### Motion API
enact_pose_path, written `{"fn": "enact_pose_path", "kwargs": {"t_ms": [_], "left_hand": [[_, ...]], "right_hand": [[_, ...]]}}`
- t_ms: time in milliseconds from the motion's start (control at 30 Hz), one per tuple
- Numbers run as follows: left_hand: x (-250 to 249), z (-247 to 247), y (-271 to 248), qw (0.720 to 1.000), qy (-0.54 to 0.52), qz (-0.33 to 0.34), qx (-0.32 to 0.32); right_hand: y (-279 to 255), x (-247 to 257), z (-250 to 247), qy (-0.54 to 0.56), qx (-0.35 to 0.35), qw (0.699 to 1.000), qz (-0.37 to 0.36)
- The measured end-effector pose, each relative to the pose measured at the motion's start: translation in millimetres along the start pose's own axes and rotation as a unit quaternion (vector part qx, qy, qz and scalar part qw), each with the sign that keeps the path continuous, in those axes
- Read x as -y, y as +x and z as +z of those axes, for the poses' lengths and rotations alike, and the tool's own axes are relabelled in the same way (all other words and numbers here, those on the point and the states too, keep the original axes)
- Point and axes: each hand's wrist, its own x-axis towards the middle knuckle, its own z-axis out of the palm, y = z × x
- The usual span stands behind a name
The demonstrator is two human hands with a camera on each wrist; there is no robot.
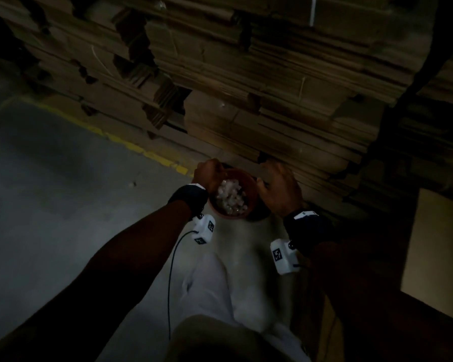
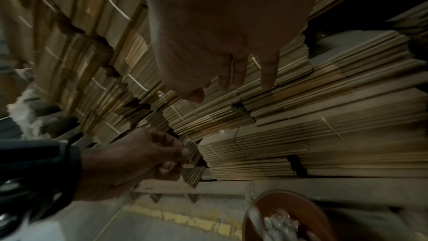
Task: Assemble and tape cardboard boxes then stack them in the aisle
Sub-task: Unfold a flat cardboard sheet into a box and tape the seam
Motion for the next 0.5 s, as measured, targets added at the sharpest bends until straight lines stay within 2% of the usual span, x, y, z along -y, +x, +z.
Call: {"fn": "enact_pose_path", "kwargs": {"t_ms": [200,367,500], "left_hand": [[-5,-15,-6,0.998,-0.04,0.043,0.006],[-47,-37,-53,0.992,-0.09,0.083,-0.008],[-88,-40,-107,0.983,-0.135,0.119,-0.023]], "right_hand": [[-5,3,-12,0.014,-0.009,0.998,0.064],[-31,20,-52,0.025,-0.03,0.996,0.076],[-74,30,-92,0.028,-0.073,0.994,0.077]]}}
